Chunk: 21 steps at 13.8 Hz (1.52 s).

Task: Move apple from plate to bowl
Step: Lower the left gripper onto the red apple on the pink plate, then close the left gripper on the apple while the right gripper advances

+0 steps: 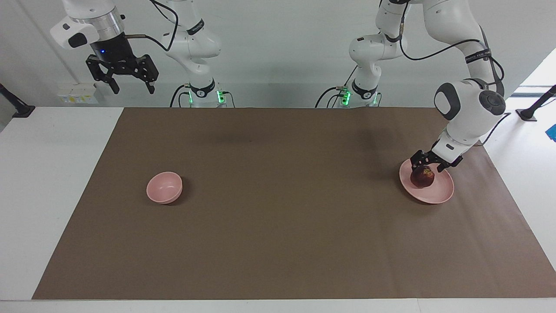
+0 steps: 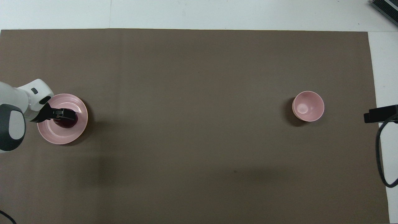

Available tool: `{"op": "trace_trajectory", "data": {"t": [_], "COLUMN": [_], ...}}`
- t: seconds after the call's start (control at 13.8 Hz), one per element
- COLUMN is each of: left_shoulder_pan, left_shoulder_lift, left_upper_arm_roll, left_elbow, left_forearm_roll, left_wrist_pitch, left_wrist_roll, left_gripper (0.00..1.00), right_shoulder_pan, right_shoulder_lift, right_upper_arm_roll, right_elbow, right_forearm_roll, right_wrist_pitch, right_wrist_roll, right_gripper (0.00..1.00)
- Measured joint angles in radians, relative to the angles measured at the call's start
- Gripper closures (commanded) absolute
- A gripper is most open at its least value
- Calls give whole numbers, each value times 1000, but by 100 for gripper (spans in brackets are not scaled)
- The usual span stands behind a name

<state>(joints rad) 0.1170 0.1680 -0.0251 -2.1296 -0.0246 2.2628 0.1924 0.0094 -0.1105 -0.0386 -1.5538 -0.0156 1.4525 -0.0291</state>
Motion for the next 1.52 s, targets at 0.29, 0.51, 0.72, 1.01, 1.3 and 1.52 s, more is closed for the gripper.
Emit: {"op": "trace_trajectory", "data": {"t": [0.29,0.51,0.72,1.01,1.3,1.52], "left_shoulder_pan": [1,10,16,17,17,16], "left_shoulder_lift": [7,4,6,18,19,19], "left_upper_arm_roll": [0,1,1,-8,-17,-20], "left_elbow": [-23,-23,-10,167,274,340], "left_forearm_roll": [0,0,0,0,-1,-4], "left_wrist_pitch": [47,51,34,-217,-327,-375], "left_wrist_roll": [1,28,42,46,46,4], "left_gripper": [77,100,100,100,100,100], "right_shoulder_pan": [0,0,0,1,43,52], "right_shoulder_lift": [-1,-1,-1,-1,-5,-8], "right_upper_arm_roll": [0,0,0,1,8,11], "right_elbow": [0,0,-1,0,3,-1], "right_forearm_roll": [0,0,0,1,2,25], "right_wrist_pitch": [0,0,0,0,0,-1], "right_wrist_roll": [0,0,0,0,-2,-115], "right_gripper": [0,0,0,0,0,0]}}
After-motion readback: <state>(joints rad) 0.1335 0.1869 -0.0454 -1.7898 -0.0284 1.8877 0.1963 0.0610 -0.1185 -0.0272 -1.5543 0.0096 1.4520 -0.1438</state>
